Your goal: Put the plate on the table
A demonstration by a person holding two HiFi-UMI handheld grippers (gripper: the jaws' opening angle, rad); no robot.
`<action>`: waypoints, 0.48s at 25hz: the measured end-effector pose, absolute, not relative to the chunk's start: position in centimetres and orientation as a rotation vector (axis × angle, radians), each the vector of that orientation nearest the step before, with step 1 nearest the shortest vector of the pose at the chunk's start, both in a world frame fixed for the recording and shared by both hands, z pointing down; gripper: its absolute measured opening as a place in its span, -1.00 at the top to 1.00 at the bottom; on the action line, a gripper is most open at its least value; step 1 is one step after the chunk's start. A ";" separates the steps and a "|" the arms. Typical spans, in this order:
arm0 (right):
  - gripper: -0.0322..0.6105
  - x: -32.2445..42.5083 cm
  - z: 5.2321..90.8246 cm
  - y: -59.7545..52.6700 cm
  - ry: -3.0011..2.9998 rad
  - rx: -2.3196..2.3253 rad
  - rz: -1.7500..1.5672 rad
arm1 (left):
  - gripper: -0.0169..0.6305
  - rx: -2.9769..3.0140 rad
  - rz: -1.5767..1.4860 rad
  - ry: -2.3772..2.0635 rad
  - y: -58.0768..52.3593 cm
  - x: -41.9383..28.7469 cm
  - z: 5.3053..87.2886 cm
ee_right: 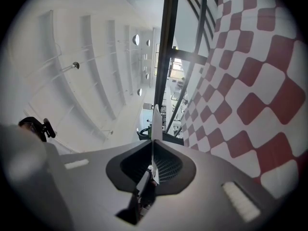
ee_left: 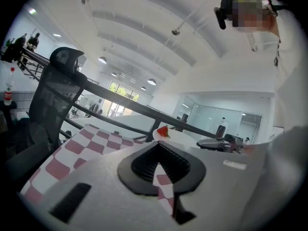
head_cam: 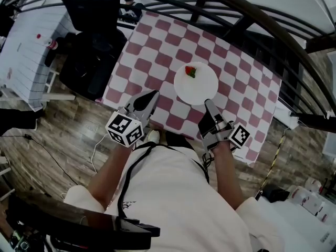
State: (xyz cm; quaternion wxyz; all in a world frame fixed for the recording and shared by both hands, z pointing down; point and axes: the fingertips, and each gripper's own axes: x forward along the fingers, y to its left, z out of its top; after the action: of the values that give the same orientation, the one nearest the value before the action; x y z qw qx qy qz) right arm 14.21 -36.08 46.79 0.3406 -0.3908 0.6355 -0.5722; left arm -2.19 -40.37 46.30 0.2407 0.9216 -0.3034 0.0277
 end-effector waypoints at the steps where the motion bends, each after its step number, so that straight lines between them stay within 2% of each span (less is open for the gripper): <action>1: 0.84 14.6 46.9 -36.7 1.652 -1.016 -1.491 | 0.92 2.518 0.087 -0.835 -40.8 -1.9 46.6; 12: 0.84 17.5 49.3 -42.4 1.667 -0.995 -1.532 | 0.93 2.485 0.140 -0.866 -44.9 1.2 49.2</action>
State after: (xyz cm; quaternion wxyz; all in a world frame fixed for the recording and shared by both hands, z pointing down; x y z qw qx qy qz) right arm 17.50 -42.45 49.32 0.3281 -0.3800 0.6366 -0.5854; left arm 1.20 -44.93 49.25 0.2504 0.9130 -0.3180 0.0514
